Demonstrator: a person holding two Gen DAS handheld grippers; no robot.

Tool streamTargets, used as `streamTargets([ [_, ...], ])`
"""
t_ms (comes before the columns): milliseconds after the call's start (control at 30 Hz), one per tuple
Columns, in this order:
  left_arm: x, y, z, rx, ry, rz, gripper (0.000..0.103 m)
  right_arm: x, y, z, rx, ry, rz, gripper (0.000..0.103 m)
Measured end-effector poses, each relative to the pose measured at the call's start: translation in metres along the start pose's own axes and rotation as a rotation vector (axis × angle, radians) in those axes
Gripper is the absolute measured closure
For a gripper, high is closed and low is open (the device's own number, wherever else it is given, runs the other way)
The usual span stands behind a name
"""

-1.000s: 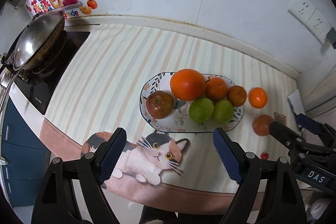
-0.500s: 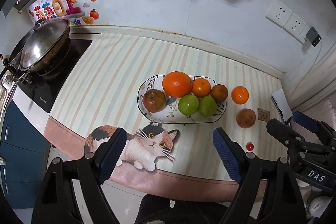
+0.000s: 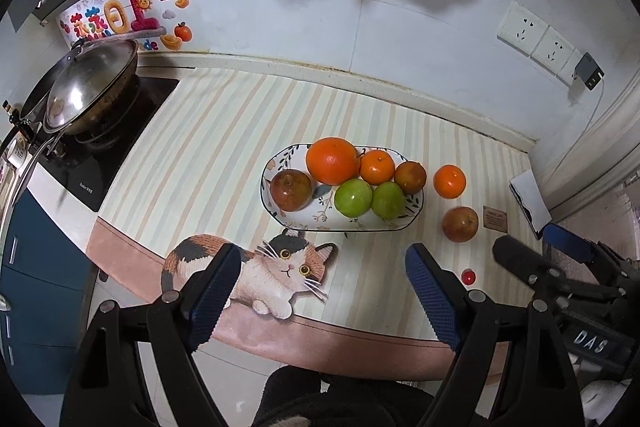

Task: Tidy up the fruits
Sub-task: 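Lift both open grippers back from the plate toward the loose fruit, then grasp an orange with the left gripper while the right gripper grasps a red apple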

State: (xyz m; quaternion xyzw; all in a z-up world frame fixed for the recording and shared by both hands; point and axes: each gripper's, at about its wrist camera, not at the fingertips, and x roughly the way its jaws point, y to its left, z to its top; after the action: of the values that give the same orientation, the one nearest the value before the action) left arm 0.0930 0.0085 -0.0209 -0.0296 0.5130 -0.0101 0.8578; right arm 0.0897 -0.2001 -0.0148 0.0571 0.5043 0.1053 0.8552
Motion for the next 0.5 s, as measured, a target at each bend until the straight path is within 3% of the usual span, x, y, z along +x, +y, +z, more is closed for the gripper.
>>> streamTargets([
  [167,0.026,-0.017,0.006,0.021,0.038,0.004,0.019,0.018,-0.045,0.006,0.114,0.019,0.016,0.009],
  [300,0.069,-0.046,0.013,0.059,0.12,-0.018,0.019,0.048,-0.098,0.006,0.235,0.064,0.003,0.009],
  [500,0.131,-0.094,0.022,0.142,0.216,-0.034,0.019,0.118,-0.166,-0.006,0.355,0.168,0.003,0.01],
])
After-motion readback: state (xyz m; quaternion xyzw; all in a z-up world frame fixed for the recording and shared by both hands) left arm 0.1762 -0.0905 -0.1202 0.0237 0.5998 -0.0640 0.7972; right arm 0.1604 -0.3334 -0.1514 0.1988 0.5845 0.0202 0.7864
